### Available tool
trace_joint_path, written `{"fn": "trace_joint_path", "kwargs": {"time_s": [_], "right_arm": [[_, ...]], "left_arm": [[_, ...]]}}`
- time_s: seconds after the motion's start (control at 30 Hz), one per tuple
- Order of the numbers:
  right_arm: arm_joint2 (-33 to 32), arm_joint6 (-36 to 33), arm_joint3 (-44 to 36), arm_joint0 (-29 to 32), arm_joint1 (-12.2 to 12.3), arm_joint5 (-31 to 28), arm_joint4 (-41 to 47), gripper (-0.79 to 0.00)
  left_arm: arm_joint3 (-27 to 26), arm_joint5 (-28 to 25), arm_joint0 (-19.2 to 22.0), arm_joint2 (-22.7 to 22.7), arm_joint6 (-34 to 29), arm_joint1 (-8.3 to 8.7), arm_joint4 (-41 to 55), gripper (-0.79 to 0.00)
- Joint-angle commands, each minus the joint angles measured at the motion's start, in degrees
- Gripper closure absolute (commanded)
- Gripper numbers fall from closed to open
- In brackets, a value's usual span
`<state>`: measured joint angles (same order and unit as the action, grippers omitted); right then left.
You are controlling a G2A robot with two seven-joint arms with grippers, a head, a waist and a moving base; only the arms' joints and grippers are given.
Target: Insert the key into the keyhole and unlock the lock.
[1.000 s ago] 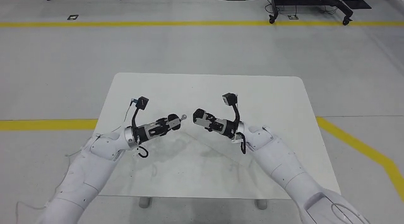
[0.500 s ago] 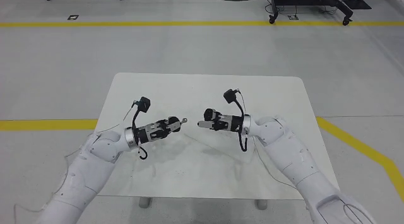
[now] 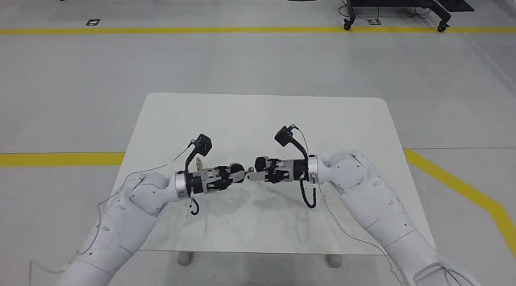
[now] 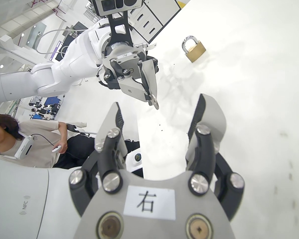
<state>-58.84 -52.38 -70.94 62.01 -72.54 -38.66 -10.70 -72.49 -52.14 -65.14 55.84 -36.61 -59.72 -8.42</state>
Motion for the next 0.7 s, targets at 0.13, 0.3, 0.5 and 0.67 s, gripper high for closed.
{"fn": "trace_joint_path", "kwargs": {"time_s": [0.13,0.3,0.5,0.67], "right_arm": [[1.1,-1.2,0.4,-0.7,0.1,-0.4,1.7,-0.305],[2.0,-1.8,1.1,-1.4,0.2,-0.4,3.2,-0.234],[2.5,-1.1,1.8,-1.9,0.4,-0.2,2.7,0.000],[2.9,-0.4,1.9,-1.9,0.6,-0.1,2.4,0.000]], "left_arm": [[0.1,0.0,0.1,-0.4,-0.2,0.01,0.1,0.000],[0.2,0.0,0.2,-0.6,-0.2,0.02,0.0,0.000],[0.2,0.0,0.2,-0.8,-0.1,0.06,0.0,0.000],[0.2,0.3,0.2,-0.9,0.3,0.05,-0.6,0.000]]}}
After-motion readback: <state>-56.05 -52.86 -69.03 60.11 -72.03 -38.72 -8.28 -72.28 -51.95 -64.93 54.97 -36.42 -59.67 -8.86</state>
